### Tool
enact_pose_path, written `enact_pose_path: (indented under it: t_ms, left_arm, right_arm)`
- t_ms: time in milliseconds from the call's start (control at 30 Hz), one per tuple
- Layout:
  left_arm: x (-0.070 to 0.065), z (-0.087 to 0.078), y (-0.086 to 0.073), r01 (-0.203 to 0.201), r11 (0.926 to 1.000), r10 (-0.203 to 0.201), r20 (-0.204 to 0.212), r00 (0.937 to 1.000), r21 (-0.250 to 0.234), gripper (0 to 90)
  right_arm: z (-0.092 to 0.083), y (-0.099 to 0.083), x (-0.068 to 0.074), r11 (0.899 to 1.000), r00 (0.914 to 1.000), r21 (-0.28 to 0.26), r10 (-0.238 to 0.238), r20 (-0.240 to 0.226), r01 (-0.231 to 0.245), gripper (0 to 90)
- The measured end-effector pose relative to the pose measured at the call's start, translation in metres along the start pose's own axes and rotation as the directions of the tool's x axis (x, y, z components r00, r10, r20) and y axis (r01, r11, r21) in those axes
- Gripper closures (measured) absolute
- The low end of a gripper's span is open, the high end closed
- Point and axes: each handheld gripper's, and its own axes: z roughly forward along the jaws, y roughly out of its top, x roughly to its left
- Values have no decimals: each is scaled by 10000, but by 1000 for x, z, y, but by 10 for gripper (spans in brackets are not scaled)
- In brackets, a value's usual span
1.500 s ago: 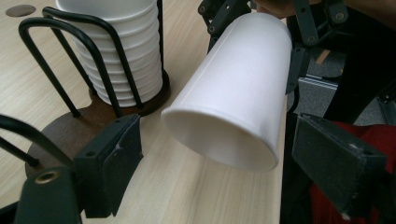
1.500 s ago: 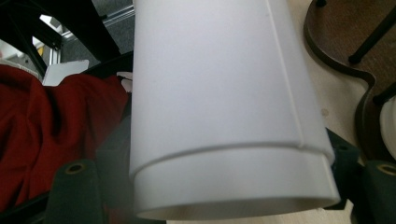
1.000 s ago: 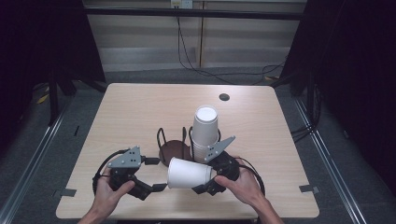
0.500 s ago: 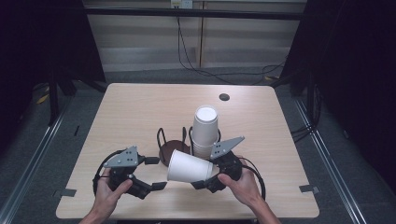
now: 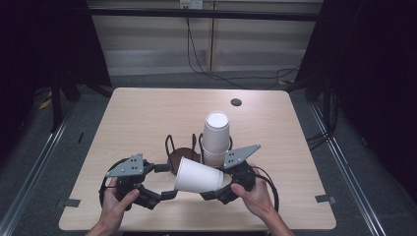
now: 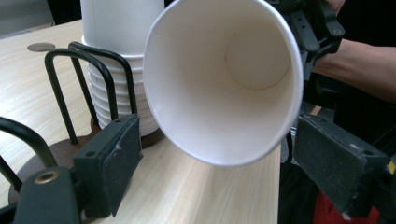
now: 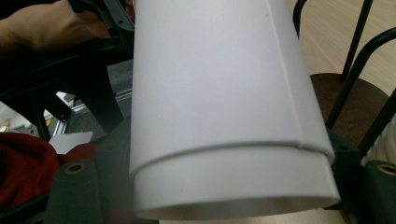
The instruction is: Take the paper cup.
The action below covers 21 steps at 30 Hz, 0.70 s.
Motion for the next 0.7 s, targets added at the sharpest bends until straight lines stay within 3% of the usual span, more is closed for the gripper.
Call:
enact_pose_path:
  t_ms: [33,233,333,567,700]
  left_arm:
    - [0,1,0,-8,10000,8,-121,9999,5,156]
    - [0,7,-1,25,10000,-26,139,9999,20,128]
    - [-1,11,0,40,10000,-40,-273,9996,-3,0]
    - [-5,19,0,-198,9998,198,-23,9998,-84,0]
    - [-6,19,0,-53,9995,57,125,9999,-317,0]
  right_arm:
    - [1,0,0,10000,10000,22,-11,-5,11,255]
    - [4,0,1,9998,9999,142,-129,-98,130,255]
    - [3,1,2,9996,9996,206,-162,-224,167,255]
    - [6,2,4,9991,9988,293,-299,-378,310,256]
    - [6,4,5,9989,9983,305,-351,-456,366,256]
